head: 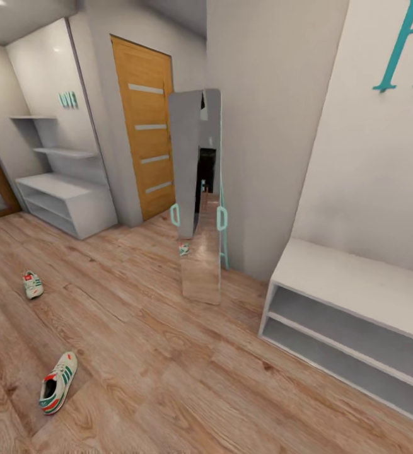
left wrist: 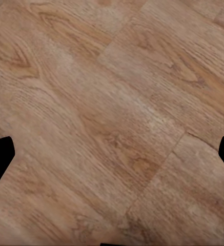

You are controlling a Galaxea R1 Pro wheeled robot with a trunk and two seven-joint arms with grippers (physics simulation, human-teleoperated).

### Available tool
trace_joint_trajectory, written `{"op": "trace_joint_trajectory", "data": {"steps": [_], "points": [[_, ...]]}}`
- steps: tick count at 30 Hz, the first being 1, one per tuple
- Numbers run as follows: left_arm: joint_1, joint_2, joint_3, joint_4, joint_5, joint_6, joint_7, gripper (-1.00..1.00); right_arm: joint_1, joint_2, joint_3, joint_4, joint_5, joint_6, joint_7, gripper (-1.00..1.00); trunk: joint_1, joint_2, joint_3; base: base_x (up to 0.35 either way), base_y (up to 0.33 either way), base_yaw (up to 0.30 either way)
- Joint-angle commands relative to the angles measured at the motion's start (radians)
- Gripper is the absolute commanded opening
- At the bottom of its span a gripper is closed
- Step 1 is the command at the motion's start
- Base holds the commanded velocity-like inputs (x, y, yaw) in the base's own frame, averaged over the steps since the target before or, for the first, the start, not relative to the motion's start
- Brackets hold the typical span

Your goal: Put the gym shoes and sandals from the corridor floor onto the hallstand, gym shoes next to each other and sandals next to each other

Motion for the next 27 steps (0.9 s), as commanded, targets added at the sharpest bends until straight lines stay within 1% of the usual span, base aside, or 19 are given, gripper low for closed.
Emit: {"op": "trace_joint_trajectory", "data": {"steps": [1,27], "points": [[-0.001,0.000,0.000,0.001,0.007,-0.003,-0.001,1.00,0.000,0.000,0.001,0.000,0.001,-0.003,-0.003,1.00,0.004,-0.008,-0.004,0.000,0.000,0.279],[-0.001,0.000,0.000,0.001,0.007,-0.003,-0.001,1.00,0.000,0.000,0.001,0.000,0.001,-0.003,-0.003,1.00,0.104,-0.190,-0.086,0.000,0.000,0.279]]}}
